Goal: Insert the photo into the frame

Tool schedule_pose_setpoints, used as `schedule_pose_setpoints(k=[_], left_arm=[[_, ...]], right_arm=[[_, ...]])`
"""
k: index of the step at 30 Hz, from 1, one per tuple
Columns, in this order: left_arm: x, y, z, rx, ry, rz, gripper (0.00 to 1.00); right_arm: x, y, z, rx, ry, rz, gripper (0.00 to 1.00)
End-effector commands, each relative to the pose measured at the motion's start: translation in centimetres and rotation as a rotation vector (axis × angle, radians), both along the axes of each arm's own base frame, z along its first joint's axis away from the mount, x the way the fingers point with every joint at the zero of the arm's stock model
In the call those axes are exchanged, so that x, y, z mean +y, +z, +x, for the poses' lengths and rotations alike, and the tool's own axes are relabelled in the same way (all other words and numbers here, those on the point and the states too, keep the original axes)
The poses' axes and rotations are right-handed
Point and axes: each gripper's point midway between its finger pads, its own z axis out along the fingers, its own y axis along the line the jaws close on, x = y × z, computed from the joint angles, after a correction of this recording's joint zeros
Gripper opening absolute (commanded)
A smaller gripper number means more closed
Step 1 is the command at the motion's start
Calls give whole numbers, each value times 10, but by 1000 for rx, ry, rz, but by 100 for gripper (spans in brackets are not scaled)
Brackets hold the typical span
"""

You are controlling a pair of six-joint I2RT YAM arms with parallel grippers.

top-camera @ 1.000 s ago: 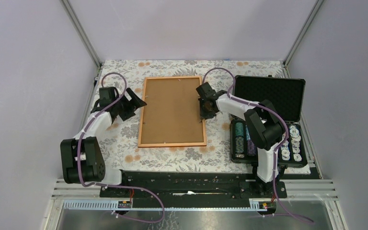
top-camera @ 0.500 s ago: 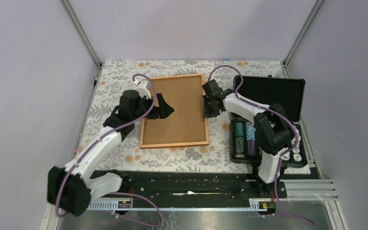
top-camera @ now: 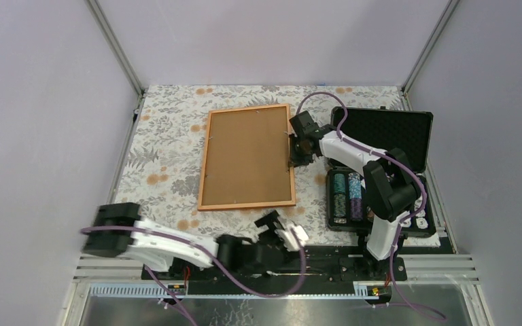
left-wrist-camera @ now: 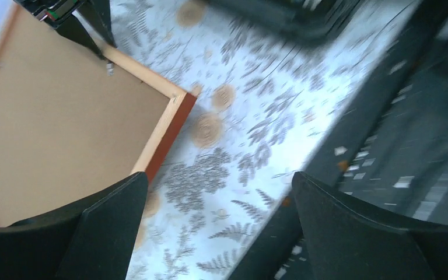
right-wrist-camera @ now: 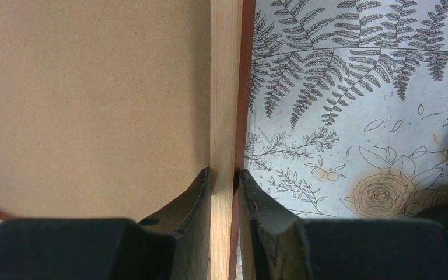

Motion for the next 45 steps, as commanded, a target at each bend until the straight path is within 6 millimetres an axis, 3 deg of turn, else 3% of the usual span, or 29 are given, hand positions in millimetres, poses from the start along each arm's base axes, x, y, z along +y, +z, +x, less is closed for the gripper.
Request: schedule_pose_setpoints(k=[1,2,8,18,22,26,30,42,45], left_arm=[[5,-4,32,-367,249,281,98],[-1,-17,32,-393,251,345,99],[-17,-52,41,-436,287,532,98],[3,-78,87,-377,367,686,95],[10,-77,104,-405,409,734,88],[11,-67,115,-443,460,728,68],[10,-62,118,-481,482,735,56],[16,-41,130,-520,516,700,32],[17,-33,131,-537,520,685,17]], right_arm=[[13,46,10,-77,-4,116,0],[13,46,9,-77,-4,119,0],[14,51,7,-82,4,133,0],[16,52,4,-81,12,152,0],[17,57,5,-89,12,160,0],[18,61,4,-94,19,167,0],[19,66,4,-103,22,178,0],[20,78,2,-121,28,201,0],[20,80,1,-125,31,206,0]])
